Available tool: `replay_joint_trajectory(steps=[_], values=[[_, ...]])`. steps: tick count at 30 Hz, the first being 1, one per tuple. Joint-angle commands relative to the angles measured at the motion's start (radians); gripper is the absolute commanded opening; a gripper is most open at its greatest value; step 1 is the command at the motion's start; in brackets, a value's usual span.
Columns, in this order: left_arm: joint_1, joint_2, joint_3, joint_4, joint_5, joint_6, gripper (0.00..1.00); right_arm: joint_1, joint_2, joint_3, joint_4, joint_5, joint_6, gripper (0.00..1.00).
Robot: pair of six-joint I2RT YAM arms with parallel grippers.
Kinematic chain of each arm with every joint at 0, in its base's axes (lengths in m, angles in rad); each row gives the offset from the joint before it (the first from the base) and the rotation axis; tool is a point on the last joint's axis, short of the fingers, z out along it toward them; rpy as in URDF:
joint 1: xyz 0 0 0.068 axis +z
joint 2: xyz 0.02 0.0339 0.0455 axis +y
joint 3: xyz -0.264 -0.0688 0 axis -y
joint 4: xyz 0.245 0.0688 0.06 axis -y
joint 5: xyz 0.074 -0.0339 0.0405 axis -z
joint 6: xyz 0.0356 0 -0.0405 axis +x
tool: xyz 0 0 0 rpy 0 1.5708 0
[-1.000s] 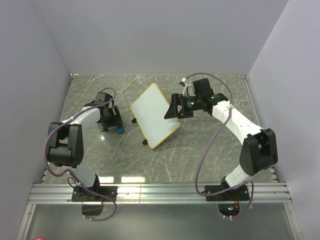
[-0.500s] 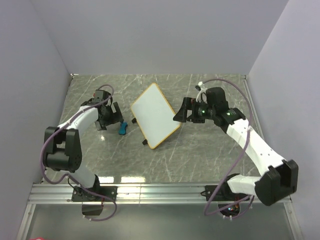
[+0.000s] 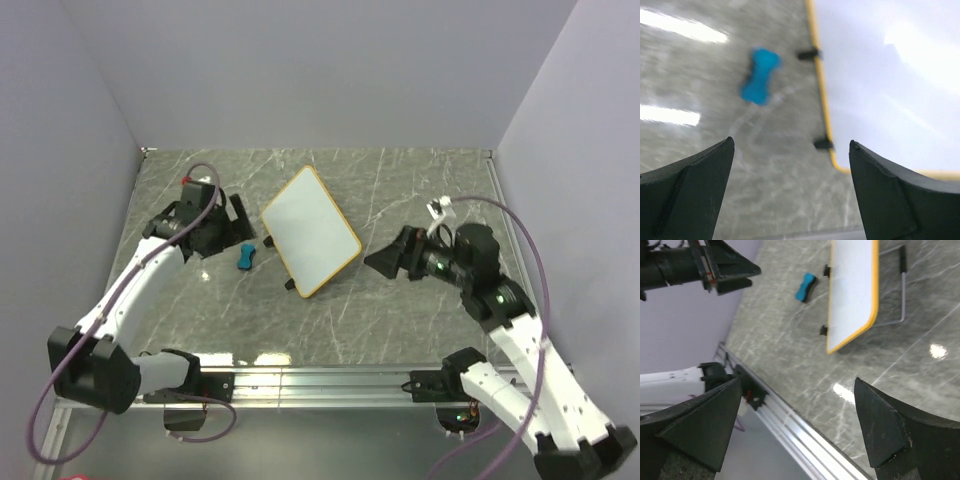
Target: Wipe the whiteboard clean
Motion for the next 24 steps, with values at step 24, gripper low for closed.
replay_joint_trajectory(steps=[24], values=[[-0.268,-0.276,0.304,-0.155,0.001,-0.076,0.99,0.004,-0.482,-0.126,-0.179,-0.029,0.071,1.00]])
